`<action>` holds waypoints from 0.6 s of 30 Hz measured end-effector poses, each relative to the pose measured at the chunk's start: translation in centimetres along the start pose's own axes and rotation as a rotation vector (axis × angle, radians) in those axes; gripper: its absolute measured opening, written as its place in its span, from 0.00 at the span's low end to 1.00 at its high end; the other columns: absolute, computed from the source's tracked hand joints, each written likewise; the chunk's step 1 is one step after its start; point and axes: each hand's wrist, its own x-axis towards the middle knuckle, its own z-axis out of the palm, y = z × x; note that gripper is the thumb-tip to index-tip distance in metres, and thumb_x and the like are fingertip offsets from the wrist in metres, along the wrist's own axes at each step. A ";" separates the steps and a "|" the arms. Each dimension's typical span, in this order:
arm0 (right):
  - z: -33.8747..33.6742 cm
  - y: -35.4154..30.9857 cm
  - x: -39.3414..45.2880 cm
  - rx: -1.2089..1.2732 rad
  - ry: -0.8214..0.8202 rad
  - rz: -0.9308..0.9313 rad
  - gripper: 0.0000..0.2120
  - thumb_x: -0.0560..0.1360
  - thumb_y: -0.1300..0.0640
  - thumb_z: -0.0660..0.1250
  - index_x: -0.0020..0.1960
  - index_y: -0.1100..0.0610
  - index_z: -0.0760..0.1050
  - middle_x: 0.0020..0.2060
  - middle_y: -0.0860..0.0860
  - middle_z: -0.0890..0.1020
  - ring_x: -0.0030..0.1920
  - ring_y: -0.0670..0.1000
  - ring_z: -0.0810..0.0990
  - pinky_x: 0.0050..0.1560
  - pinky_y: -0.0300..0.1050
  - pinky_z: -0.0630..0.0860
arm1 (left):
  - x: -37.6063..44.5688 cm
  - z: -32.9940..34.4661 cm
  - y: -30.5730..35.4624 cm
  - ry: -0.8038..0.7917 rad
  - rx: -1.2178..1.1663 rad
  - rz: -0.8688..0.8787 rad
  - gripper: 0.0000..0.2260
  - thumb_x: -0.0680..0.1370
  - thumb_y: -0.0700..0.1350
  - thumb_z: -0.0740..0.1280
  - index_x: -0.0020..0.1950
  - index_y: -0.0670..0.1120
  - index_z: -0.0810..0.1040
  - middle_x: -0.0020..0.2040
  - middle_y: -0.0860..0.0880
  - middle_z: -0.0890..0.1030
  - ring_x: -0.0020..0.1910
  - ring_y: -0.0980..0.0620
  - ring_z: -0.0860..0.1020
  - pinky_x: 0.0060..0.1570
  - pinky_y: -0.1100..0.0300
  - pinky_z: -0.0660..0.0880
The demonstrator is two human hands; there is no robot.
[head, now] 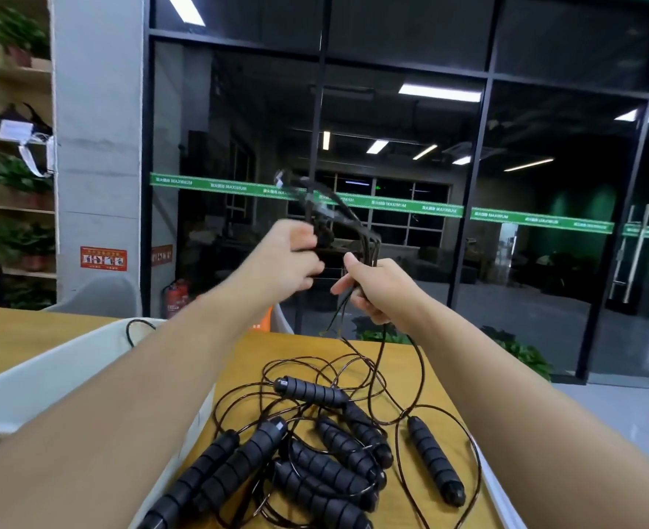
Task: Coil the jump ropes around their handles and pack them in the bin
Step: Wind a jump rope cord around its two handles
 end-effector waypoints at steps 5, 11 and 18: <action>-0.5 -0.9 -0.5 0.276 -0.222 0.140 0.23 0.83 0.44 0.52 0.48 0.60 0.77 0.22 0.48 0.67 0.22 0.45 0.59 0.21 0.36 0.54 | -0.2 2.0 -5.9 -0.247 0.363 -0.067 0.26 0.78 0.39 0.65 0.69 0.62 0.61 0.54 0.62 0.73 0.43 0.66 0.71 0.34 0.74 0.69; -2.5 -1.4 -0.3 0.574 -0.305 0.221 0.21 0.83 0.46 0.52 0.43 0.58 0.73 0.20 0.46 0.63 0.18 0.42 0.58 0.17 0.34 0.52 | 1.8 4.1 -11.2 -0.296 0.452 -0.018 0.09 0.80 0.46 0.63 0.45 0.43 0.79 0.35 0.51 0.73 0.34 0.54 0.71 0.35 0.63 0.66; -6.4 0.0 -0.1 0.746 -0.263 0.198 0.20 0.82 0.46 0.54 0.37 0.56 0.73 0.18 0.45 0.62 0.17 0.42 0.58 0.16 0.34 0.50 | 5.0 1.8 -16.5 -0.077 0.749 -0.089 0.10 0.82 0.44 0.57 0.42 0.47 0.72 0.39 0.49 0.75 0.39 0.50 0.73 0.38 0.56 0.69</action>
